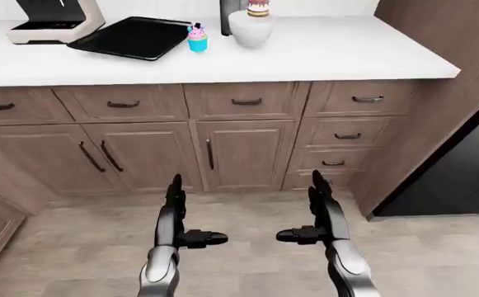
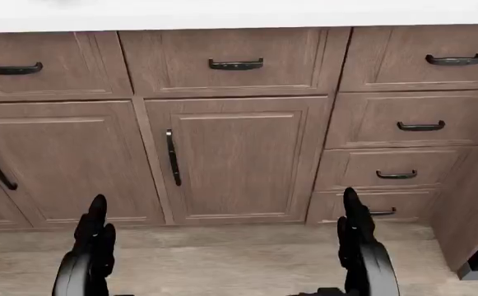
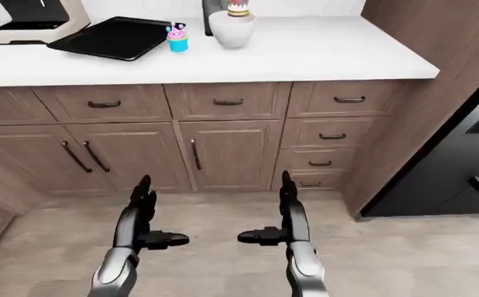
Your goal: Pick up the bowl with cake and place it on the tray. Pick up the cupcake and place it on the tray.
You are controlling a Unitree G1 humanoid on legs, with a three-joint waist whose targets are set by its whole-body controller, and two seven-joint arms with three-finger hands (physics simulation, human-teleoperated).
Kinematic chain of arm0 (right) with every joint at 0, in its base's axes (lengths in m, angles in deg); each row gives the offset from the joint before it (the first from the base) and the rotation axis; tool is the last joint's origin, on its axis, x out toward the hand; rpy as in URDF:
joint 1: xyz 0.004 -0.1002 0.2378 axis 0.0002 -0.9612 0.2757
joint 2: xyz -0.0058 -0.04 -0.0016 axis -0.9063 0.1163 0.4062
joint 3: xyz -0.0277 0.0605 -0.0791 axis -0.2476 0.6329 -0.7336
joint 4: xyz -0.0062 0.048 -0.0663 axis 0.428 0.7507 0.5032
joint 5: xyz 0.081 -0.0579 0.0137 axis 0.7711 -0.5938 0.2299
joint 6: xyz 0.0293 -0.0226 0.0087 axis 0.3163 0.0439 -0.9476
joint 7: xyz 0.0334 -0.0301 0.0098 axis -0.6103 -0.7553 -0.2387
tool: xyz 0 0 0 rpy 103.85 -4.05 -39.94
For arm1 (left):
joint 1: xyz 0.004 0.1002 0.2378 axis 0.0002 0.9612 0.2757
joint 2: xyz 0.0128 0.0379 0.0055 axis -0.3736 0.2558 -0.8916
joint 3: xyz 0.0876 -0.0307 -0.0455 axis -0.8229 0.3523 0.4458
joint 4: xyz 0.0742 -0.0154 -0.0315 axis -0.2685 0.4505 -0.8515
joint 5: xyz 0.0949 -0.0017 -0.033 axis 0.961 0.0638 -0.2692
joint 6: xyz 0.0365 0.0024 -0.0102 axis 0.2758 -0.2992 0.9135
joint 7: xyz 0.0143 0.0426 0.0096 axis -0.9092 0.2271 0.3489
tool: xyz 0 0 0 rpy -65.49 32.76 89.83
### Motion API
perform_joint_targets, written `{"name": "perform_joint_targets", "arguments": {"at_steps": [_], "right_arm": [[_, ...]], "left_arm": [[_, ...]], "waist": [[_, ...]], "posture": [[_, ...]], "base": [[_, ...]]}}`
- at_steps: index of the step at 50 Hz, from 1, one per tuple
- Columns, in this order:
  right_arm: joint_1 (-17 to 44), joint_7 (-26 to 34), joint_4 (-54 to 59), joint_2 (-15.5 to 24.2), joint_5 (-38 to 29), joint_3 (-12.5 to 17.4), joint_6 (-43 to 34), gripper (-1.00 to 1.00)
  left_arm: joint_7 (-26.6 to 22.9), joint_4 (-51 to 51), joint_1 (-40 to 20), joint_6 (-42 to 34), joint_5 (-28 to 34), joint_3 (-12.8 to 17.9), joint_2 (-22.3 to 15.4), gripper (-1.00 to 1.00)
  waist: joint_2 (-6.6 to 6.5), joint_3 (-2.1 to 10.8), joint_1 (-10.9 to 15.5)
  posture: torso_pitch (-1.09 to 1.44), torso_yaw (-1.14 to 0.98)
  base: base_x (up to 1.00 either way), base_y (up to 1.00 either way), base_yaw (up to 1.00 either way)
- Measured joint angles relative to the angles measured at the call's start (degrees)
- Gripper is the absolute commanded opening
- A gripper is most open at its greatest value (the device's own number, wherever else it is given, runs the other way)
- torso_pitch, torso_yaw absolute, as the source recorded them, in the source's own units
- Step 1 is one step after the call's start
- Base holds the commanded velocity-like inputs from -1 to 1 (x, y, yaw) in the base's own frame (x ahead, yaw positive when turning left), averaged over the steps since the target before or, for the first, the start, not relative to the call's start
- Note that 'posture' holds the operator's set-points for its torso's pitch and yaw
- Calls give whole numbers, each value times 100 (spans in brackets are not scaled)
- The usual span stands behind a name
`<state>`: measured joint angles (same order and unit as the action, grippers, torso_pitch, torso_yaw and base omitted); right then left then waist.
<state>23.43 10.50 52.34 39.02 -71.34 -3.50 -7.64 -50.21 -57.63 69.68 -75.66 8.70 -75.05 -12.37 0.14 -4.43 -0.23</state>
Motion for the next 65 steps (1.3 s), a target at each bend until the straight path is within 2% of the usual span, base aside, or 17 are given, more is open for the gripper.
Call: {"name": "perform_joint_targets", "arguments": {"at_steps": [1,3,5,7,12,16,24,29,33,43,48,50,53,57,62,64,65], "right_arm": [[5,10,-61,1,14,-3,49,100],[89,3,-256,11,33,33,252,100],[131,-9,-174,-6,44,28,425,100],[40,-12,-168,-6,41,-4,391,100],[20,-45,-333,-3,-3,-28,121,100],[140,-57,-1239,20,-41,-27,-566,100],[941,-156,-3163,124,151,133,-2273,100],[1517,-251,-3615,262,433,372,-3033,100],[1576,-267,-3884,287,638,329,-3313,100],[1264,-222,-3831,130,767,40,-3045,100],[1288,-267,-3913,159,801,157,-3121,100],[1345,-286,-3958,178,842,202,-3198,100],[1363,-288,-3988,156,926,168,-3206,100],[1376,-291,-4067,169,1020,126,-3274,100],[1397,-290,-4036,175,1028,118,-3145,100],[1399,-283,-4019,185,1021,111,-3114,100],[1377,-281,-3991,224,1018,144,-3122,100]], "left_arm": [[-12,-158,30,-30,-12,8,-19,100],[-26,-501,-43,39,-12,44,-48,100],[-44,-553,-45,134,-13,76,-56,100],[-66,-539,46,92,-8,82,-53,100],[-131,-626,99,-221,141,20,-90,100],[-277,-1550,-101,-1112,221,73,-144,100],[-336,-3683,-1242,-3156,210,415,-414,100],[-303,-4317,-2064,-4450,78,649,-697,100],[-327,-4551,-2340,-4954,-53,744,-854,100],[-266,-4468,-2125,-4896,-258,923,-926,100],[-265,-4459,-2114,-4927,-353,810,-903,100],[-269,-4458,-2134,-4916,-366,786,-924,100],[-253,-4452,-2156,-4946,-339,882,-980,100],[-211,-4421,-2129,-4942,-288,955,-990,100],[-215,-4537,-2205,-4939,-317,967,-1021,100],[-220,-4550,-2238,-4930,-329,971,-1036,100],[-225,-4548,-2225,-4946,-342,943,-989,100]], "waist": [[26,60,-12],[19,345,33],[50,238,37],[39,304,42],[12,289,46],[16,300,50],[8,467,51],[7,440,50],[-3,386,39],[-23,224,48],[-201,212,-14],[-324,181,2],[-222,170,59],[-224,174,99],[65,198,189],[289,247,180],[236,206,112]], "posture": [[0,0],[0,0],[0,0],[0,0],[0,0],[0,0],[0,0],[0,0],[0,0],[0,0],[0,0],[0,0],[0,0],[0,0],[0,0],[0,0],[0,0]], "base": [[0,0,0],[0,0,0],[0,0,0],[0,0,0],[0,0,0],[0,0,0],[0,0,0],[0,0,0],[1,0,0],[13,0,0],[17,0,0],[23,0,0],[29,0,0],[49,0,0],[50,0,0],[50,0,0],[50,0,0]]}}
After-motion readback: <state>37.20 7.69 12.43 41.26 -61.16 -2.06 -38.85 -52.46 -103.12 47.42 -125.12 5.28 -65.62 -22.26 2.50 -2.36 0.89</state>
